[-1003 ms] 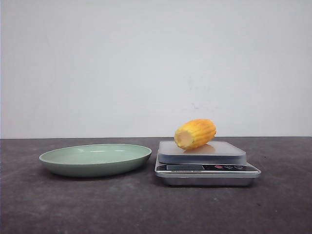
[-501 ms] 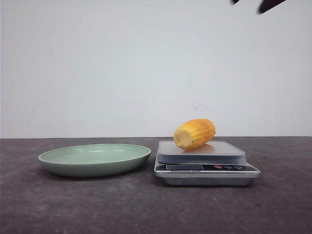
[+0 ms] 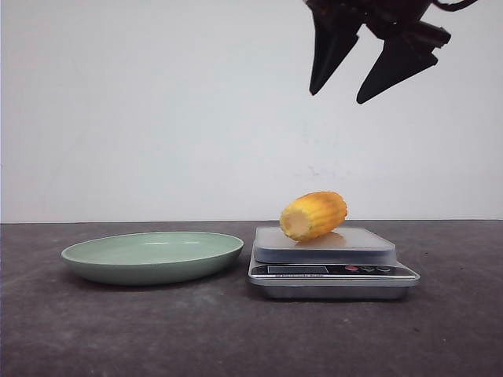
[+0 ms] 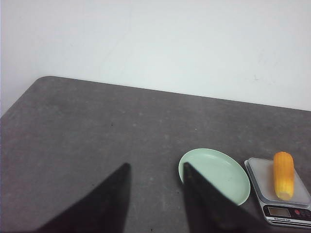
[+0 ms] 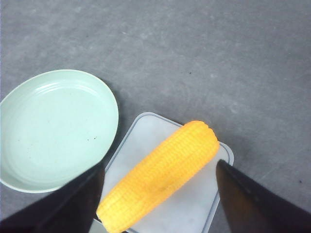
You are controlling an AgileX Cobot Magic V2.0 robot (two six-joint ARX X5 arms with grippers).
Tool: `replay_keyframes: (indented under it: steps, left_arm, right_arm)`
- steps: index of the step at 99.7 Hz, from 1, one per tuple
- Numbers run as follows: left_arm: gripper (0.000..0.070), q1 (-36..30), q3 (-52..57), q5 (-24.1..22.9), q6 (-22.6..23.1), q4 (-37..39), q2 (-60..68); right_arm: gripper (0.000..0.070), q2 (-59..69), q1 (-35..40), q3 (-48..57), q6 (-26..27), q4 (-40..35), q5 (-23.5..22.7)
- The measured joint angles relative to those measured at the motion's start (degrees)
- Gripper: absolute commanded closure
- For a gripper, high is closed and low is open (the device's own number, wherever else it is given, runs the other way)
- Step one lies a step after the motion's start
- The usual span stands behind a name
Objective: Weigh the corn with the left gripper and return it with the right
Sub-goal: 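Lower the right gripper onto the corn on the scale and close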
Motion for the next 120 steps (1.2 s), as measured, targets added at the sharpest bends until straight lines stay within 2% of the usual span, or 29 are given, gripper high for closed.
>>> replay_keyframes:
  steps: [37, 70, 86, 99, 111, 120]
  left_arm:
    - [0.0459, 0.00, -0.50, -0.02, 0.04, 0.00, -0.02]
    - [0.0459, 0.00, -0.61, 0.02, 0.24, 0.00, -0.02]
    - [0.0459, 0.00, -0.61, 0.04, 0.24, 0.00, -0.04]
    - [0.0459, 0.00, -0.61, 0.04, 0.24, 0.00, -0.04]
    - [0.0459, 0.00, -0.61, 0.04, 0.24, 0.00, -0.04]
    - [0.0459, 0.00, -0.61, 0.04, 0.24, 0.00, -0.04]
  right_arm:
    - [0.0230, 10.47, 2.58, 0.02, 4.31, 2.97, 0.15]
    - [0.0201, 16.44, 3.52, 0.02, 6.78, 3.48, 6.54]
    - [0.0201, 16.90, 3.13, 0.02, 7.93, 4.02, 7.74]
    - [0.0205, 18.64, 3.04, 0.11, 9.49, 3.61, 6.99]
    - [0.0272, 19.87, 3.10, 0.11, 9.97, 2.43, 6.49]
    - [0.0391, 19.96, 3.28, 0.11, 10.36, 2.64, 6.51]
